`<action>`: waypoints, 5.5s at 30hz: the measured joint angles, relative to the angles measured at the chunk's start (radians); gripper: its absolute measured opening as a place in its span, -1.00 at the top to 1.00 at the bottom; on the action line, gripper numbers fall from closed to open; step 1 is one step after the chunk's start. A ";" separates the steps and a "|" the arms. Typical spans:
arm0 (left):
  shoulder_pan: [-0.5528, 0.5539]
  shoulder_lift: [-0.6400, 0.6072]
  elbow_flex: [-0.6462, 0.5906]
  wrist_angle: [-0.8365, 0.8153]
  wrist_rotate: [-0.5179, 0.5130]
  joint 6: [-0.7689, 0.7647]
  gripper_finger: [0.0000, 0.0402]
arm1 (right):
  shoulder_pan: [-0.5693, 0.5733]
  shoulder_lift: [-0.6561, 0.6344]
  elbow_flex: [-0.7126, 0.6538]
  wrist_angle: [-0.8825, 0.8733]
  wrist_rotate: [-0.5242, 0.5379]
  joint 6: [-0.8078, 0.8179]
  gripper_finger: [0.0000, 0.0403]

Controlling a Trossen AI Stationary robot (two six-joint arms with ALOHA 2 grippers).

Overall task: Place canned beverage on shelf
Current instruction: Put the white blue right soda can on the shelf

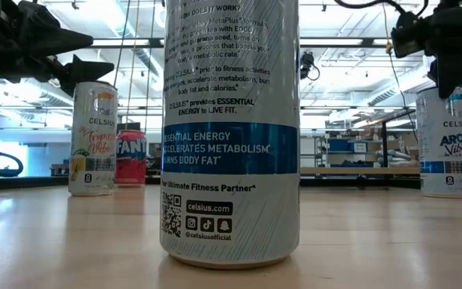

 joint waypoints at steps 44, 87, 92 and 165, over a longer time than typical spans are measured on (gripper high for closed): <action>0.000 0.000 0.000 -0.002 0.000 0.011 -0.56 | -0.367 0.163 0.321 -0.099 0.023 -0.382 -0.33; 0.000 0.000 0.000 -0.045 0.000 0.045 -0.56 | -0.714 1.030 1.208 -0.031 -0.115 -0.809 -0.34; 0.000 0.000 0.000 -0.046 0.000 0.044 -0.56 | -0.709 1.049 1.209 0.026 -0.115 -0.829 -0.34; 0.000 0.000 0.000 -0.068 0.000 0.043 -0.56 | -0.677 1.122 1.205 0.094 -0.144 -0.892 -0.59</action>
